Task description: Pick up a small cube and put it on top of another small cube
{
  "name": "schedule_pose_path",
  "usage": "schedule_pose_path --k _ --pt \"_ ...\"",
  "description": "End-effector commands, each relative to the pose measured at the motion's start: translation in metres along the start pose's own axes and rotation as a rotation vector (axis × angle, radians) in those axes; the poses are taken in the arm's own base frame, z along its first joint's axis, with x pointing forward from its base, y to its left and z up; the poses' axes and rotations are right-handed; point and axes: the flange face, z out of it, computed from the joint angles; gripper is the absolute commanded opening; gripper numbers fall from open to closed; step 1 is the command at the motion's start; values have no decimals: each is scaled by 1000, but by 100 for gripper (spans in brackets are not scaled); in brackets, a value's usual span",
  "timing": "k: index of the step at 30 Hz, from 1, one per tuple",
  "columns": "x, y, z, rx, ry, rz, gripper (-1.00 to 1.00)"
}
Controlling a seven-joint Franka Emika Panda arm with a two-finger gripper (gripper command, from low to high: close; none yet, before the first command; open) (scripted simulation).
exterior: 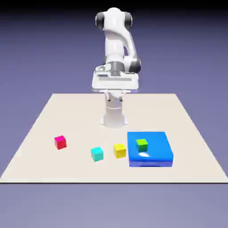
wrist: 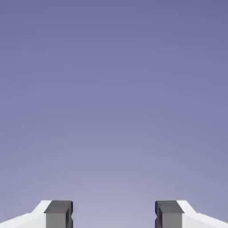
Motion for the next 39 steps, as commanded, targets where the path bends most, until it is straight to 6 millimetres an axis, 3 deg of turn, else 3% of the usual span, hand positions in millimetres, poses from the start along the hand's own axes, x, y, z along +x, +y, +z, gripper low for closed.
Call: schedule_pose_path --k 1,10,18,20,28,29,30,39 --pt "-5 7 12 -42 -25 64 0" --pt "-60 82 105 -434 -212 680 0" --pt "-132 144 151 -814 -341 1250 0" --pt "-134 146 152 -825 -344 1266 0" --pt "-172 170 197 -824 -345 1267 0" --pt "-176 173 200 -825 -344 1266 0" --pt "-176 173 200 -825 -344 1266 -100" --pt "-137 147 156 -824 -345 1267 -100"
